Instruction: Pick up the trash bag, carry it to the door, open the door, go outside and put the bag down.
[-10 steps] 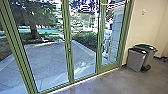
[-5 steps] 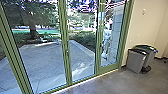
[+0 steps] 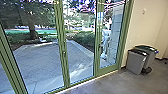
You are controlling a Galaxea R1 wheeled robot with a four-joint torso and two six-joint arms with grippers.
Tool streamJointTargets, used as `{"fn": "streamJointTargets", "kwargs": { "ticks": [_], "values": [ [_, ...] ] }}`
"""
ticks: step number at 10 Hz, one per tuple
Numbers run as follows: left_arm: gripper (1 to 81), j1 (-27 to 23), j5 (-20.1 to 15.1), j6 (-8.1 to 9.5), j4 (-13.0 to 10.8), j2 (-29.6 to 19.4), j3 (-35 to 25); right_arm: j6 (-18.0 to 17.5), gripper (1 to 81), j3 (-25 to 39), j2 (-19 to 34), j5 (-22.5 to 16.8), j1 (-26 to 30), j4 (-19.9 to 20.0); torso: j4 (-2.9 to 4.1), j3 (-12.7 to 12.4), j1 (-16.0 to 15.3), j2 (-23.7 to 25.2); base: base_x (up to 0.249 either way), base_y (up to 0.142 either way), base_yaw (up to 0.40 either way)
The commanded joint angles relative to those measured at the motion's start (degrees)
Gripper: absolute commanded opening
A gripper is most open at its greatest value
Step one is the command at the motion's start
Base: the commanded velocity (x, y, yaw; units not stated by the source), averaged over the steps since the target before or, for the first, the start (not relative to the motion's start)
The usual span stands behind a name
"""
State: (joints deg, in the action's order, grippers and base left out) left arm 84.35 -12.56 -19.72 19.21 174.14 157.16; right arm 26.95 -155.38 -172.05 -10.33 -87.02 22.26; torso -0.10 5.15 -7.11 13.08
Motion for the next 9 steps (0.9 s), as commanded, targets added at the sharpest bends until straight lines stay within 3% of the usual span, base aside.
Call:
{"fn": "streamJointTargets", "kwargs": {
  "ticks": [1,9],
  "values": [
    [1.0,-2.91,-4.58,-0.58,-0.32,0.24,-0.27,0.12,81.1,-0.09,0.01,-4.00,2.76,-0.02,0.00,0.00,0.00,0.00,0.134,-0.094,0.000],
    [1.0,-2.91,-4.58,-0.58,-0.32,0.33,-0.27,0.12,81.1,-0.09,0.01,-3.74,2.68,-0.02,0.00,0.00,0.00,0.00,0.138,-0.095,0.000]
  ]
}}
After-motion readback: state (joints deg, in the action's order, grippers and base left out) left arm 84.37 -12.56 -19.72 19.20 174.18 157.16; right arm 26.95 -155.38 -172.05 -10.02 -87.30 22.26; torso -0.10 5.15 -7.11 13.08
